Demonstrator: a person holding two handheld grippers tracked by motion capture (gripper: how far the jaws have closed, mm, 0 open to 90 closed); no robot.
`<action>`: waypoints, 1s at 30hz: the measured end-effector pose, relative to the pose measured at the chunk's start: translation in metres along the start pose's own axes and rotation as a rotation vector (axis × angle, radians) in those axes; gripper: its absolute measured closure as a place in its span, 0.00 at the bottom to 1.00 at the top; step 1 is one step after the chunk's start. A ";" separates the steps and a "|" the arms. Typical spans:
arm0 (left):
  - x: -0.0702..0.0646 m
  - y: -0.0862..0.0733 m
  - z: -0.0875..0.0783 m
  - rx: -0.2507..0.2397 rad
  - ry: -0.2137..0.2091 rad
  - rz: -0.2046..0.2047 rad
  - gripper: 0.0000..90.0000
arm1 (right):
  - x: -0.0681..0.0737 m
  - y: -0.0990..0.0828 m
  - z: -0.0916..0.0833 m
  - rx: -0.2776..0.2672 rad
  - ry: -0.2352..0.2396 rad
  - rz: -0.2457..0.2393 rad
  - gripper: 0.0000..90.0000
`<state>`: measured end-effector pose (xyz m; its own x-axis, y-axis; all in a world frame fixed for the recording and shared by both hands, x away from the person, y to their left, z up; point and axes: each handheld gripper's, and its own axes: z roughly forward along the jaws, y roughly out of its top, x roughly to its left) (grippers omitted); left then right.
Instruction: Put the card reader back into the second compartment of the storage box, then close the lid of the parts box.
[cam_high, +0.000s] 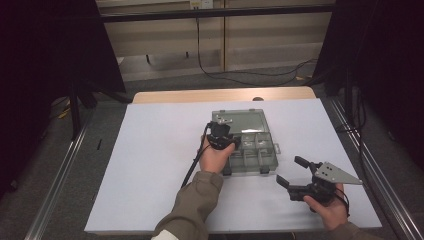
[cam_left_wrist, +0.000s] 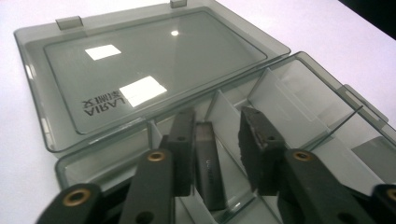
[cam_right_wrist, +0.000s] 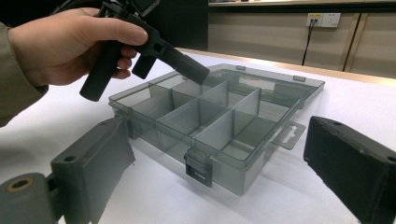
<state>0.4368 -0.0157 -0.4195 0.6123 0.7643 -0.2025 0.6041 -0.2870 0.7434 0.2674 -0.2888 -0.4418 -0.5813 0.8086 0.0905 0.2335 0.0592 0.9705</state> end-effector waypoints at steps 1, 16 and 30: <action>0.000 0.000 -0.001 -0.003 -0.003 -0.006 0.71 | 0.000 0.000 0.000 0.001 0.000 0.000 0.07; 0.013 0.004 -0.013 -0.023 0.010 0.007 0.30 | -0.001 0.000 0.001 0.004 -0.006 -0.002 0.07; 0.029 0.006 -0.023 -0.039 0.018 -0.007 0.14 | -0.002 -0.001 0.003 0.024 -0.005 -0.004 0.07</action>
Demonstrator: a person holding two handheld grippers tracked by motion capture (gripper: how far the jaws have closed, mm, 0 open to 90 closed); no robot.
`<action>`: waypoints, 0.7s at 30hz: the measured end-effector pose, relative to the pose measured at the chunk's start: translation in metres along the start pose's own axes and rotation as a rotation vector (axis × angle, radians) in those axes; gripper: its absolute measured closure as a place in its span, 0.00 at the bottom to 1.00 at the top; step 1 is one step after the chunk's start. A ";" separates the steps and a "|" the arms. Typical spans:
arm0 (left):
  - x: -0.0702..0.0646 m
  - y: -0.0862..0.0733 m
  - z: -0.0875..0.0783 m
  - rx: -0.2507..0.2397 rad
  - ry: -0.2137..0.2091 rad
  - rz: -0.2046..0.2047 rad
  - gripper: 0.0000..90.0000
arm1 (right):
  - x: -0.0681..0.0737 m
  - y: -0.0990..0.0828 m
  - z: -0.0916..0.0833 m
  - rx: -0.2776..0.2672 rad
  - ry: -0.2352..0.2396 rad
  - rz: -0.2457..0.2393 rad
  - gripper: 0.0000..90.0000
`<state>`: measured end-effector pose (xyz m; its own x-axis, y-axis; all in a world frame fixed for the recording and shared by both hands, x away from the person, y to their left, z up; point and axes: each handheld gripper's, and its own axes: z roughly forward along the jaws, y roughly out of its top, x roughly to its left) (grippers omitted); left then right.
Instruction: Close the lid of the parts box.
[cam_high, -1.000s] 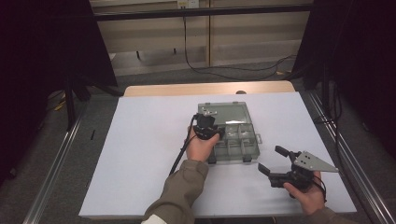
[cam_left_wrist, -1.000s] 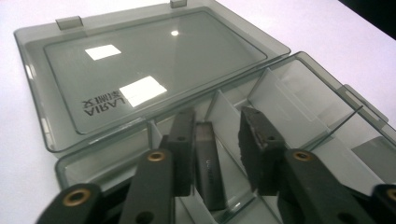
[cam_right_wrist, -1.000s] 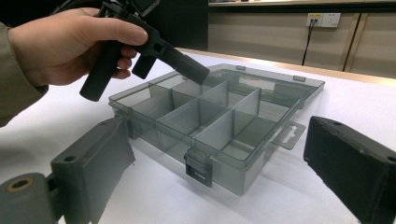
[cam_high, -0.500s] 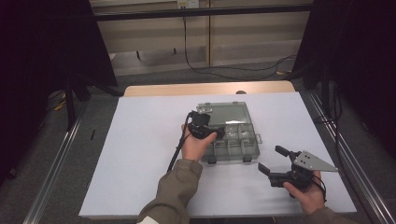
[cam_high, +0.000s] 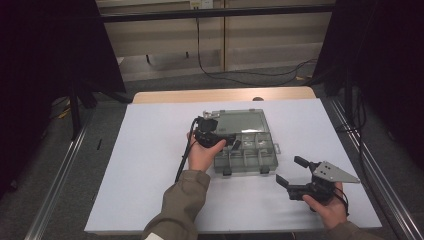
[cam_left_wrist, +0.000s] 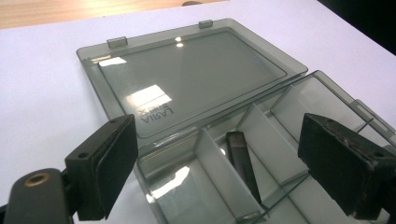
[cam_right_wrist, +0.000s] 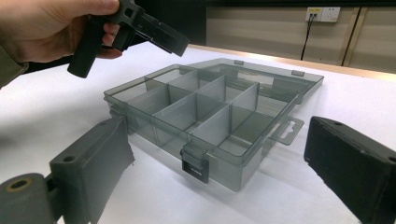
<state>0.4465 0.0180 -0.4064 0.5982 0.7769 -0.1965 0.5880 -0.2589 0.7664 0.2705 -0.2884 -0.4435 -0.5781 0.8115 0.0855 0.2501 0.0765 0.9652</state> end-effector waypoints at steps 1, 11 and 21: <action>0.001 0.000 0.000 -0.007 0.002 -0.002 0.14 | 0.000 0.000 0.000 0.000 -0.001 0.001 0.07; 0.012 -0.002 -0.004 -0.018 0.016 0.003 0.14 | -0.008 0.003 0.003 0.016 -0.029 0.016 0.07; 0.025 -0.001 -0.007 -0.027 0.043 -0.002 0.13 | -0.019 0.013 0.014 0.048 -0.075 0.018 0.06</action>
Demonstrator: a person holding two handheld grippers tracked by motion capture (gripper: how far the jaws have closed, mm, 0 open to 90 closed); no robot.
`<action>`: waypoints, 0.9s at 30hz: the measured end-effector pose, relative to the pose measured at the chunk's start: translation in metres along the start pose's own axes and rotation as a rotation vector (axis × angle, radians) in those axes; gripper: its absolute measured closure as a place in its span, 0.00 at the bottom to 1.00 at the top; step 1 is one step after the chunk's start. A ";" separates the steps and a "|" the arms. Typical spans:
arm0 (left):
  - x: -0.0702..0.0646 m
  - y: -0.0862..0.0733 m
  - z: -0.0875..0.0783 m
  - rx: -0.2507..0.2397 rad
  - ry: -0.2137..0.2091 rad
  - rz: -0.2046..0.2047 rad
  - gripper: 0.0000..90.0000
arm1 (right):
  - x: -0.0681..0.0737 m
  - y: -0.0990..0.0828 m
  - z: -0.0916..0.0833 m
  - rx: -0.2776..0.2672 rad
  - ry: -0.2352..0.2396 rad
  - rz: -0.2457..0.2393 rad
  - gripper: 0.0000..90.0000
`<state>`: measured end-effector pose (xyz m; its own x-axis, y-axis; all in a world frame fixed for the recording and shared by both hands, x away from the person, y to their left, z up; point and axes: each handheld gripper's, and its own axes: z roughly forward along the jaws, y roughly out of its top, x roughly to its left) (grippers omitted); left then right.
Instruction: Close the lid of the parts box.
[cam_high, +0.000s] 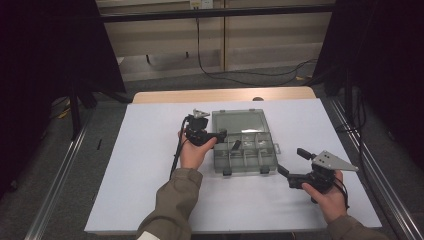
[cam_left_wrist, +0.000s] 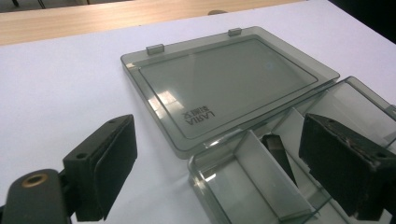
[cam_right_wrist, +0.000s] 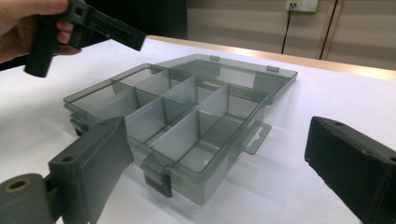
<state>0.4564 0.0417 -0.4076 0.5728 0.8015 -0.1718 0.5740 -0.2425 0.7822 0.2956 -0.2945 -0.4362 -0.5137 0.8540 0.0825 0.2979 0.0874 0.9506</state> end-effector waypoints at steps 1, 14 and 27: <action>0.001 0.000 0.000 -0.001 0.002 0.004 0.13 | -0.001 0.001 0.001 0.006 -0.003 0.005 0.06; 0.014 -0.002 -0.001 0.001 0.030 -0.003 0.13 | -0.011 0.018 0.025 0.053 -0.063 0.036 0.06; 0.026 -0.004 0.002 -0.012 0.052 -0.030 0.13 | -0.029 0.028 0.049 0.109 -0.117 0.041 0.08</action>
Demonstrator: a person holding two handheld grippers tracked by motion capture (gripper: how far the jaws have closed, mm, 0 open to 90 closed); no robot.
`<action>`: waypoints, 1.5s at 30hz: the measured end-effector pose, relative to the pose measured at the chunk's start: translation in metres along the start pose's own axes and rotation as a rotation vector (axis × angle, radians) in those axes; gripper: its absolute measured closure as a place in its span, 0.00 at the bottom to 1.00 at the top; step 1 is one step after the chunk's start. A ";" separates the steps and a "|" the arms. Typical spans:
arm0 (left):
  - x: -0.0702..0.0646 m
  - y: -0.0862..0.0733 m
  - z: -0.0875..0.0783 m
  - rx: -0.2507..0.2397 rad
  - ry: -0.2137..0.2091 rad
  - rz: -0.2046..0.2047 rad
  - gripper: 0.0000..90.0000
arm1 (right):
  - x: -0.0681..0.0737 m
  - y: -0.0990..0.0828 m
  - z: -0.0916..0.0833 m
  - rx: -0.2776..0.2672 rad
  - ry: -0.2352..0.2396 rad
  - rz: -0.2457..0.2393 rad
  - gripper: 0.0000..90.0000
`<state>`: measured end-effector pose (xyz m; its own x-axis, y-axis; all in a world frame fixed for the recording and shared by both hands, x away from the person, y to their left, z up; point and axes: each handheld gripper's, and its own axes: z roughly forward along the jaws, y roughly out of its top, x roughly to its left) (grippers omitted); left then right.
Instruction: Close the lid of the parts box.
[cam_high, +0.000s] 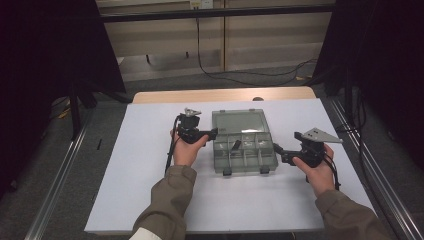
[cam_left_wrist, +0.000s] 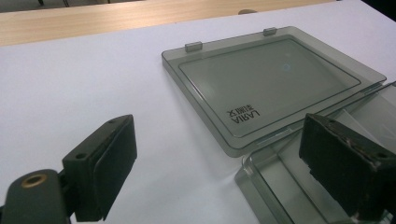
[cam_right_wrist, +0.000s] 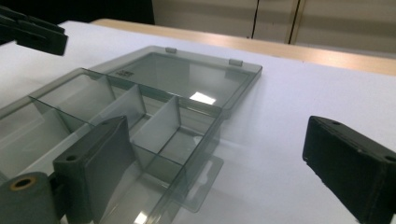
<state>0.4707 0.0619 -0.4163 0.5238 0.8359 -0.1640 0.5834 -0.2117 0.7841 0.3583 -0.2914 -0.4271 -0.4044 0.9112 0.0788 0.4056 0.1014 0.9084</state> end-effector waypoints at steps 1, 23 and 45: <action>0.001 0.000 0.001 0.005 0.001 0.006 0.13 | -0.001 0.002 0.003 0.017 0.001 0.002 0.08; 0.014 -0.003 0.017 -0.038 0.056 0.004 0.52 | -0.029 0.024 0.062 0.115 -0.085 0.041 0.41; 0.022 -0.001 0.043 0.051 0.030 -0.075 0.91 | -0.055 0.025 0.106 0.254 -0.051 0.170 0.93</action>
<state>0.5088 0.0591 -0.4461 0.4586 0.8653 -0.2025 0.6518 -0.1726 0.7385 0.4774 -0.2971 -0.4524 -0.2743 0.9417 0.1948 0.6584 0.0363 0.7518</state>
